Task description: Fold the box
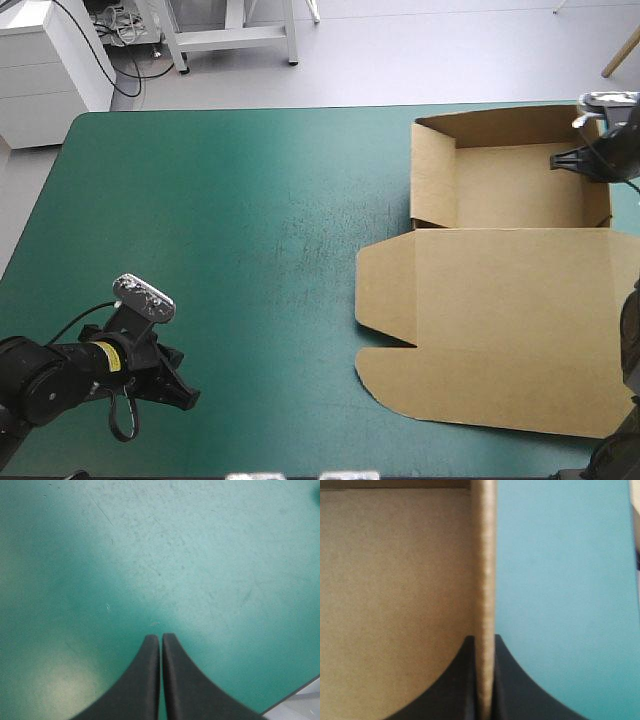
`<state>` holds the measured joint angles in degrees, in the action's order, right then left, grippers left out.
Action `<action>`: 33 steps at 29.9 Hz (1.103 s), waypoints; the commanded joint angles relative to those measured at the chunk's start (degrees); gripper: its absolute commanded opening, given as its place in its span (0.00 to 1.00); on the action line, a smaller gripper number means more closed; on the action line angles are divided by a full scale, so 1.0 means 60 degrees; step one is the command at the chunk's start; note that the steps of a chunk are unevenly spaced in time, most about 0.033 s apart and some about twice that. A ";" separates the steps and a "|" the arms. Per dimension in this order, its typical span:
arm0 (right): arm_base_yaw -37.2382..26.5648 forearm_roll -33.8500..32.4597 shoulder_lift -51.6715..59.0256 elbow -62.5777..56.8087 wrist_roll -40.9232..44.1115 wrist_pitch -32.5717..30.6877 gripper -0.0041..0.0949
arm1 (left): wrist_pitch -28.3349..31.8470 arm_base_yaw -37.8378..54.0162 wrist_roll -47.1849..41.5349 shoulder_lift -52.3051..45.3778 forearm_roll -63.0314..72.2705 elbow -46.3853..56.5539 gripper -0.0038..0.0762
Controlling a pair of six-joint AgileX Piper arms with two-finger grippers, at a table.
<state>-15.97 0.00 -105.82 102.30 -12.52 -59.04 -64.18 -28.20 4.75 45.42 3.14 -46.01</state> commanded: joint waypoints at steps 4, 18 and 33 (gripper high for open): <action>-0.1572 0.0515 0.0272 0.0319 0.0052 0.0002 0.02 | 0.0390 0.0014 -0.0091 -0.0057 0.0161 -0.0218 0.04; -0.2336 0.0399 -0.0581 0.0300 0.0025 0.0264 0.42 | 0.0403 0.0014 -0.0108 -0.0057 0.0223 -0.0218 0.04; -0.2336 0.0859 -0.0291 0.1667 0.0120 -0.1333 0.88 | 0.0385 0.0014 -0.0107 -0.0057 0.0402 -0.0218 0.04</action>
<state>-29.50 3.28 -112.41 108.64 -12.16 -67.09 -64.12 -28.20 4.70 45.42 4.64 -46.01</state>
